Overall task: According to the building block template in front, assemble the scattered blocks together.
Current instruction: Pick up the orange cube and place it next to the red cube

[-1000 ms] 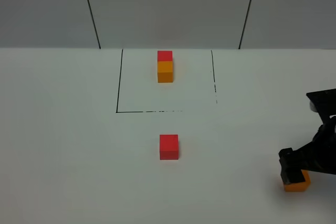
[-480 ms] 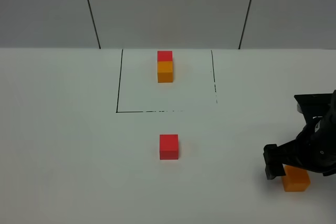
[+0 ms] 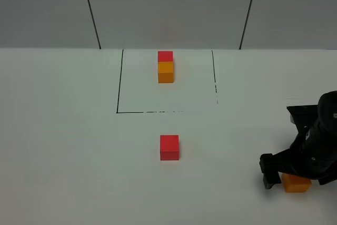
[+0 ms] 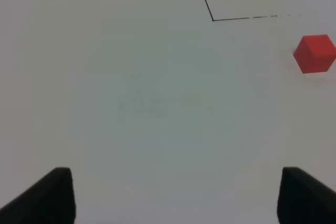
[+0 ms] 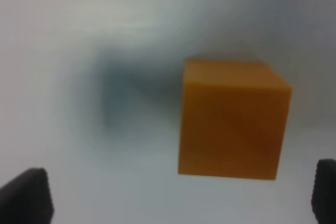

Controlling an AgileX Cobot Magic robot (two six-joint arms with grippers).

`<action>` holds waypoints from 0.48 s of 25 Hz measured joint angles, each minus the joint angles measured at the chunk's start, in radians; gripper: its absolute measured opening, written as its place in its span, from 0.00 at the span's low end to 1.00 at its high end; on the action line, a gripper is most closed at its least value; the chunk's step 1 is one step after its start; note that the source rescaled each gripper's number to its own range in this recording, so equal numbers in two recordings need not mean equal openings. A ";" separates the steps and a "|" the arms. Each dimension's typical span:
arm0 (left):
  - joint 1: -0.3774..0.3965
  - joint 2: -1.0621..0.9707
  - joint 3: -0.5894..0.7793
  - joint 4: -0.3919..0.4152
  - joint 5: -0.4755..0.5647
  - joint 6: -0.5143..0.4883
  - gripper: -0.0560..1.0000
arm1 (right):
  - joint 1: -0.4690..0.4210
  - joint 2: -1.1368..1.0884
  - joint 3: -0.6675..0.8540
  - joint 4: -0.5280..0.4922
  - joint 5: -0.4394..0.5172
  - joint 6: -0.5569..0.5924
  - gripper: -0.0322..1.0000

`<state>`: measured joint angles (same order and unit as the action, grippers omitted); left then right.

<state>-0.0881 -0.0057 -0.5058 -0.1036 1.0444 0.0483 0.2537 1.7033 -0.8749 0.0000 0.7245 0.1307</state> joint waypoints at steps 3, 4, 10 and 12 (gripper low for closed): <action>0.000 0.000 0.000 0.000 0.000 0.000 0.72 | 0.000 0.012 0.000 0.000 -0.015 0.000 1.00; 0.000 0.000 0.000 0.000 0.000 0.000 0.72 | 0.000 0.015 0.000 0.000 -0.021 0.000 1.00; 0.000 0.000 0.000 0.000 0.000 -0.001 0.72 | 0.000 0.015 0.040 0.000 -0.078 0.001 1.00; 0.000 0.000 0.000 0.000 0.000 -0.001 0.72 | 0.000 0.015 0.051 0.000 -0.096 -0.001 1.00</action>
<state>-0.0881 -0.0057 -0.5058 -0.1036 1.0444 0.0472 0.2537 1.7180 -0.8239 0.0000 0.6285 0.1296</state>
